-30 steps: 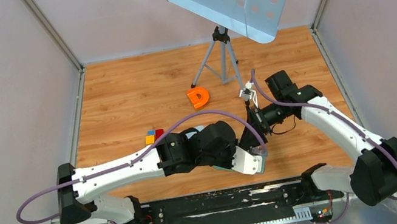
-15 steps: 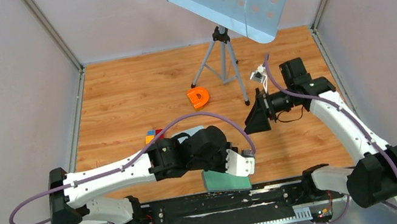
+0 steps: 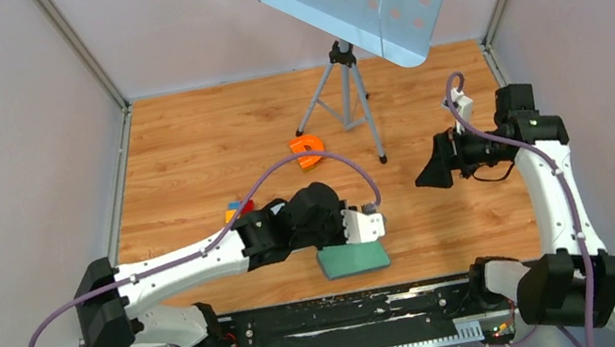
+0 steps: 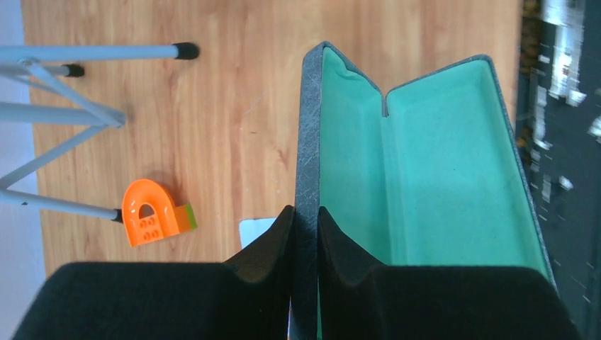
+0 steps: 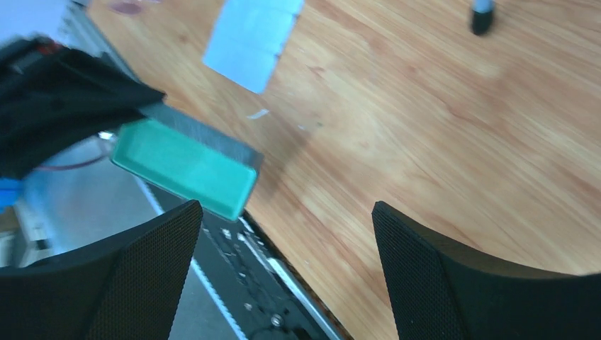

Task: Organize the sunglasses
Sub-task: Place the sunglasses case at the center of the board.

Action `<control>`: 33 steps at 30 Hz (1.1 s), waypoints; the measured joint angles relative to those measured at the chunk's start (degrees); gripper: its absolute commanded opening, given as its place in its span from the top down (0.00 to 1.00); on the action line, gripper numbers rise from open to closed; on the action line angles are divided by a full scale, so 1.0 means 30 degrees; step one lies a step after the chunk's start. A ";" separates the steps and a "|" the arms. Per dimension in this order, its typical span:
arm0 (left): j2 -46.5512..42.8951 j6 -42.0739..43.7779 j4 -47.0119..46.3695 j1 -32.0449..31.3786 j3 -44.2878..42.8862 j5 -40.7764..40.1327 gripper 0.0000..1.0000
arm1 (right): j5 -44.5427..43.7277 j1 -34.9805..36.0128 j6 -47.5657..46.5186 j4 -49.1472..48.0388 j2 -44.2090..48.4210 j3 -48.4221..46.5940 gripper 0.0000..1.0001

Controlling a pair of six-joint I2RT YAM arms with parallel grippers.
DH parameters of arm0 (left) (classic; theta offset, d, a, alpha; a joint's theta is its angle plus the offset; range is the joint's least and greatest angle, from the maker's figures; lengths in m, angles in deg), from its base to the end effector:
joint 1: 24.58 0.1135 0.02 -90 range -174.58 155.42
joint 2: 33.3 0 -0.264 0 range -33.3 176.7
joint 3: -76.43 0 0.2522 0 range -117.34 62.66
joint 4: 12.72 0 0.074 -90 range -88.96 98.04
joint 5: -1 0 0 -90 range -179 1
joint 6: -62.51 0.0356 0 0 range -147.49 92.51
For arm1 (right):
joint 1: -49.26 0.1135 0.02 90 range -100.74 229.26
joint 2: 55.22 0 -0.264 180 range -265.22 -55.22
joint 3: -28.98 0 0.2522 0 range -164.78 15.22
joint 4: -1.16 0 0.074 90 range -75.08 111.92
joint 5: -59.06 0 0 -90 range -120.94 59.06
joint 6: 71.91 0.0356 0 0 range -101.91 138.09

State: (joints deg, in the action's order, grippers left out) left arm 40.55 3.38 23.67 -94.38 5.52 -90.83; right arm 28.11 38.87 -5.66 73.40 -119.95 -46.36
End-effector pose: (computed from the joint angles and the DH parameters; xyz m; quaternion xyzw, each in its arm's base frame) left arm 0.0989 -0.2654 0.2847 0.6913 0.5821 -0.1290 0.4082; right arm 0.2013 -0.0059 0.3175 -0.2181 0.8238 0.3941 0.3441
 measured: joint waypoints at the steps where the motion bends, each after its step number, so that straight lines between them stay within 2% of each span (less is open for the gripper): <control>1: 0.0313 -0.0015 -0.0430 0.0488 0.0022 0.0182 1.00 | -0.0503 -0.0197 -0.0270 0.0197 0.0233 0.0000 0.06; 6: 0.3235 0.0000 -0.2914 0.2295 -0.0794 0.1122 1.00 | -0.3038 -0.1523 -0.1945 0.1086 0.2208 0.0007 0.08; 10: 0.6419 -0.0015 -0.4524 0.3213 -0.2426 0.2098 1.00 | -0.3373 -0.4051 -0.3126 0.1668 0.3002 -0.0029 0.11; 14: 0.8080 -0.0124 -0.6987 0.3665 -0.2783 0.2499 1.00 | -0.3694 -0.5472 -0.4612 0.2135 0.2637 -0.0131 0.11; 22: 1.0163 0.0284 -1.1992 0.4160 -0.2674 0.3264 1.00 | -0.3424 -0.6426 -0.6229 0.2397 0.2674 0.0087 0.11; 33: 1.1890 0.1967 -1.5606 0.5326 -0.2084 0.4889 1.00 | -0.2535 -0.6433 -0.7868 0.2586 0.2193 0.0838 0.12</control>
State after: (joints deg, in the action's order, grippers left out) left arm 76.22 9.28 -23.14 -78.40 -0.73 -76.16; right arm 20.50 19.57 -29.27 81.16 -113.37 -43.85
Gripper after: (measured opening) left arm 0.172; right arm 0.891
